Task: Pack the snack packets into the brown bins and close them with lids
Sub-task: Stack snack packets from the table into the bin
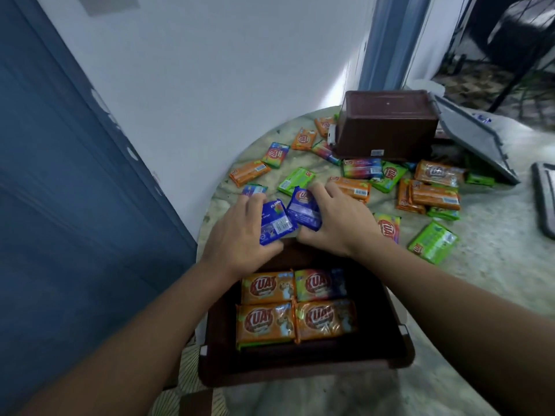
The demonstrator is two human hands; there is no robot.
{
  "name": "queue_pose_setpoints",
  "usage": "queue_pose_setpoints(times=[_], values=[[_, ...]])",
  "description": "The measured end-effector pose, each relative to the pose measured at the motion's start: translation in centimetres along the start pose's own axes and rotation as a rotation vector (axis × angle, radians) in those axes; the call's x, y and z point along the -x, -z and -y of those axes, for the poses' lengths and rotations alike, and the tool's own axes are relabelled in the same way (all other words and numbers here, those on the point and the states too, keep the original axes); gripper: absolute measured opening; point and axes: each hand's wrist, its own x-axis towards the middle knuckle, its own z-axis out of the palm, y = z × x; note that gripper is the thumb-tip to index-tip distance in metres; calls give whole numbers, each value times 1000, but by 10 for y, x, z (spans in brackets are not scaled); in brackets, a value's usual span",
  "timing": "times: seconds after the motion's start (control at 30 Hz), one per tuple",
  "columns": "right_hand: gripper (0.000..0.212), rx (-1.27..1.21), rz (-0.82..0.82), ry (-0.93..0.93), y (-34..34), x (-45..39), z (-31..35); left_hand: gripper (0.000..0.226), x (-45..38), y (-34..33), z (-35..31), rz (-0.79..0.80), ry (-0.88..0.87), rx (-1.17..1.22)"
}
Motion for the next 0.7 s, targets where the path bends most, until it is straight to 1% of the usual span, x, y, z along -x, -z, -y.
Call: queue_pose_setpoints(times=[0.1, 0.2, 0.27, 0.43, 0.53, 0.63, 0.7], values=[[80, -35, 16, 60, -1, 30, 1, 82, 30, -2, -1, 69, -72, 32], [82, -51, 163, 147, 1, 53, -3, 78, 57, -6, 3, 211, -120, 97], [83, -14, 249, 182, -1, 63, -8, 76, 69, -10, 6, 272, -154, 80], [84, 128, 323, 166, -11, 70, -10, 66, 70, -11, 3, 287, -179, -4], [86, 216, 353, 189, -15, 68, -9, 63, 69, -17, 6, 302, -234, -72], [87, 247, 359, 201, -17, 66, -10, 50, 69, -20, 6, 312, -287, -105], [86, 254, 353, 205, -18, 65, -10, 42, 67, -18, 4, 325, -270, -106]])
